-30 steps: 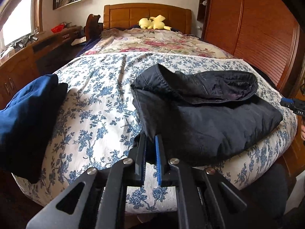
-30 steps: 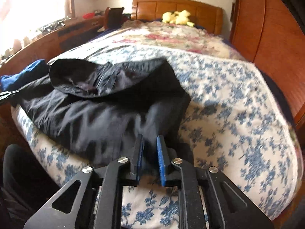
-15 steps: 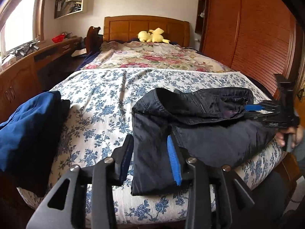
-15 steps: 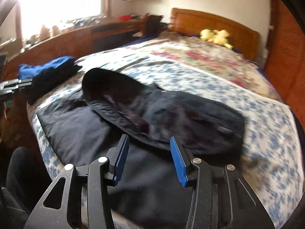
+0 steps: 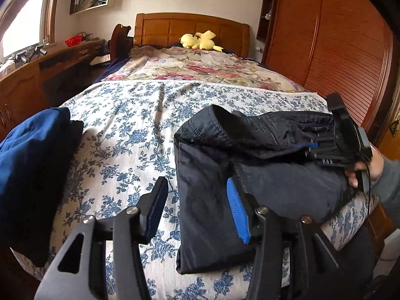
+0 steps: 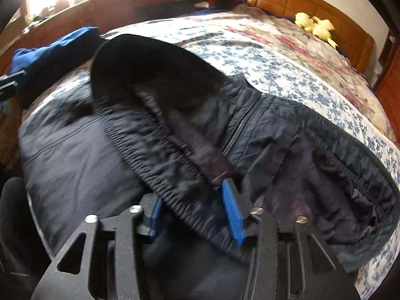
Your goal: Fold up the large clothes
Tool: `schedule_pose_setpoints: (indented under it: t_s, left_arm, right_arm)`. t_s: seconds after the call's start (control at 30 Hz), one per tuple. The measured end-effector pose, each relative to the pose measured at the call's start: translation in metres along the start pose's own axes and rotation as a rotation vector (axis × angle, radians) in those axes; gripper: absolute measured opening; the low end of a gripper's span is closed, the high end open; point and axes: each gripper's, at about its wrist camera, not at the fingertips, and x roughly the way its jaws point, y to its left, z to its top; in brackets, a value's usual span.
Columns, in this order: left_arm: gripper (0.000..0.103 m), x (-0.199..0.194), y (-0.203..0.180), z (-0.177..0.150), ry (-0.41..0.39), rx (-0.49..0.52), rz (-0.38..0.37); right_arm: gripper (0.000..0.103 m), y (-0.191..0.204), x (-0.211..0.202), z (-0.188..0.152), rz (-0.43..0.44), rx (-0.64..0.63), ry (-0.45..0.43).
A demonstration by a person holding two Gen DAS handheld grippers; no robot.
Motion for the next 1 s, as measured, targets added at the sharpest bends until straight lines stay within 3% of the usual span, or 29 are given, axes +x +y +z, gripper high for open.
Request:
schedule_pose_setpoints:
  t_s: [0.03,0.1,0.3,0.47,0.5,0.57,0.63,0.87,1.0]
  left_arm:
    - [0.048,0.002,0.000,0.000,0.001,0.001,-0.003]
    - [0.048,0.006,0.000,0.001,0.003,0.005,-0.007]
    - [0.048,0.012,-0.005,0.006,0.010,0.026,-0.009]
    - [0.048,0.014,-0.007,0.009,0.016,0.032,-0.009]
    - [0.048,0.015,-0.009,0.009,0.020,0.034,-0.009]
    - [0.048,0.016,-0.011,0.008,0.024,0.037,-0.013]
    - [0.048,0.017,-0.016,0.008,0.029,0.044,-0.017]
    - [0.048,0.020,-0.032,0.008,0.040,0.061,-0.037]
    - [0.048,0.023,-0.046,0.009,0.040,0.067,-0.053]
  right_arm:
    - [0.011,-0.002,0.002,0.004,-0.005,-0.006,0.002]
    - [0.007,-0.008,0.006,0.018,-0.037,-0.032,-0.001]
    - [0.006,-0.032,0.020,0.064,-0.140,-0.061,-0.034]
    - [0.006,-0.057,0.039,0.095,-0.173,-0.034,-0.022]
    - [0.007,-0.061,0.042,0.099,-0.181,-0.025,-0.025]
    - [0.034,-0.067,0.044,0.104,-0.196,0.005,-0.024]
    - [0.046,-0.079,0.040,0.103,-0.233,0.057,-0.047]
    - [0.048,-0.111,-0.004,0.066,-0.238,0.113,-0.111]
    - [0.049,-0.150,-0.022,0.029,-0.288,0.162,-0.072]
